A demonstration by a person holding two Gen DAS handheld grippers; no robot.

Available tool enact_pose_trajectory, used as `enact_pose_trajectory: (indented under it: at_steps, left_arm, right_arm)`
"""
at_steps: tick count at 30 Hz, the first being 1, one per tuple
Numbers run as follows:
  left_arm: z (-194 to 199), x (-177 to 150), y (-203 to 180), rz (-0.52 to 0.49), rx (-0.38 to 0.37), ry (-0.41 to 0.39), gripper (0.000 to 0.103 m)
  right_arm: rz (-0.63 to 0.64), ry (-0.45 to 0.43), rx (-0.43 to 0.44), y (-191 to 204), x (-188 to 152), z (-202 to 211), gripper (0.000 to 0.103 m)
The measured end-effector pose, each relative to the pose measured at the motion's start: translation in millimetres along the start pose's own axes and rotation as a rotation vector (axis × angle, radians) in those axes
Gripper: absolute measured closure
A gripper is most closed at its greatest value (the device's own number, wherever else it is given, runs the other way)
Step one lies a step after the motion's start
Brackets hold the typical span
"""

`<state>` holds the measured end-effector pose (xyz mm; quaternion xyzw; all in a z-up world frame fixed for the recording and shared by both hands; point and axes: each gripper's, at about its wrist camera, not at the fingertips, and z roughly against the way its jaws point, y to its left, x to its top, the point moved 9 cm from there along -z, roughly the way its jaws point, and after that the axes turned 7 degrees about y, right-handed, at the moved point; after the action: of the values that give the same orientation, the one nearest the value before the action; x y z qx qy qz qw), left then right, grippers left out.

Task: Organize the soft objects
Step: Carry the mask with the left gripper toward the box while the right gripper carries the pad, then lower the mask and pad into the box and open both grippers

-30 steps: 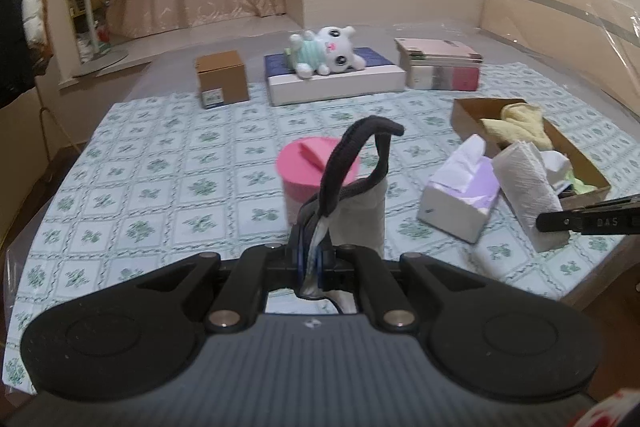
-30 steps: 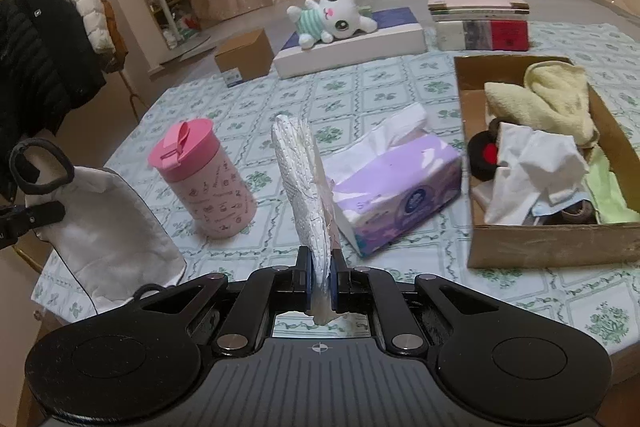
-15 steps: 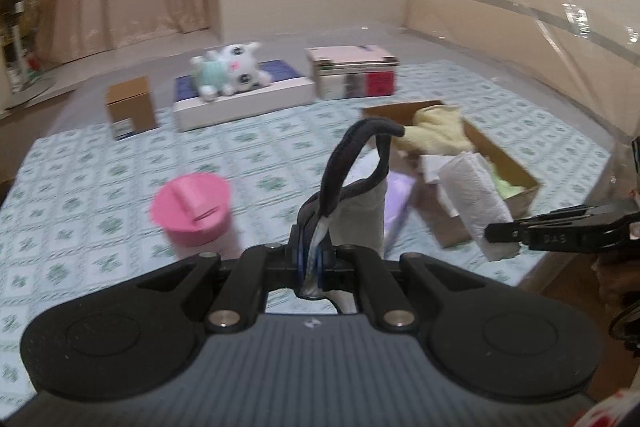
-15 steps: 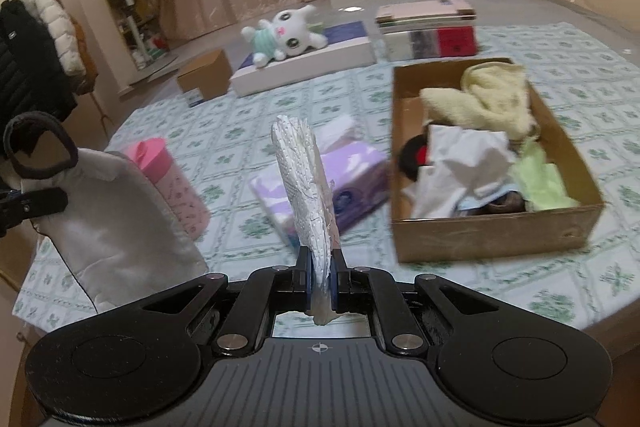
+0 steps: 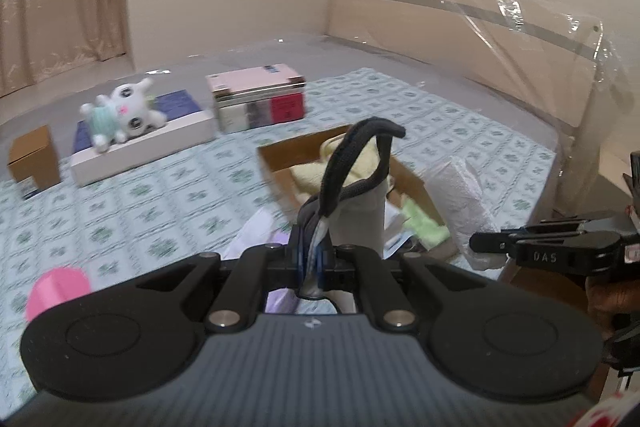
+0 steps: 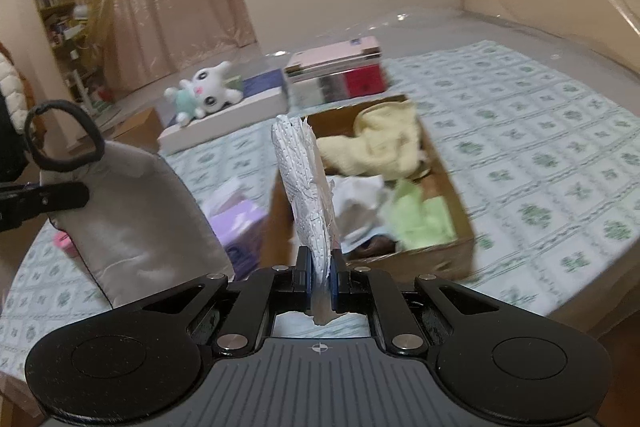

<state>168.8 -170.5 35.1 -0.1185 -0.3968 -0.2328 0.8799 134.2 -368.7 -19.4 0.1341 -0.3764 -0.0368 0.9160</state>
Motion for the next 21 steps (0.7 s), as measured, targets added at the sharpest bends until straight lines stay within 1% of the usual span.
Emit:
enact_pose_trajectory:
  at_steps: [5, 9, 11, 13, 15, 21]
  left_arm:
    - [-27, 24, -12, -0.007, -0.031, 0.000, 0.098]
    - [-53, 46, -20, -0.004, -0.086, 0.003, 0.098]
    - [-67, 54, -24, -0.005, -0.101, 0.007, 0.098]
    - [-82, 62, -26, -0.017, -0.097, 0.012, 0.098]
    - [-100, 67, -28, -0.042, -0.075, 0.018, 0.098]
    - [-148, 65, -30, -0.081, -0.055, 0.073, 0.098]
  right_arm:
    - [-0.011, -0.007, -0.028, -24, 14, -4, 0.095]
    - [-0.016, -0.002, -0.045, -40, 26, -14, 0.095]
    - [-0.017, 0.001, -0.050, -45, 32, -20, 0.095]
    - [-0.015, 0.004, -0.053, -49, 37, -27, 0.095]
    - [-0.010, 0.008, -0.057, -51, 42, -34, 0.095]
    - [0.000, 0.030, -0.066, -57, 51, -57, 0.095]
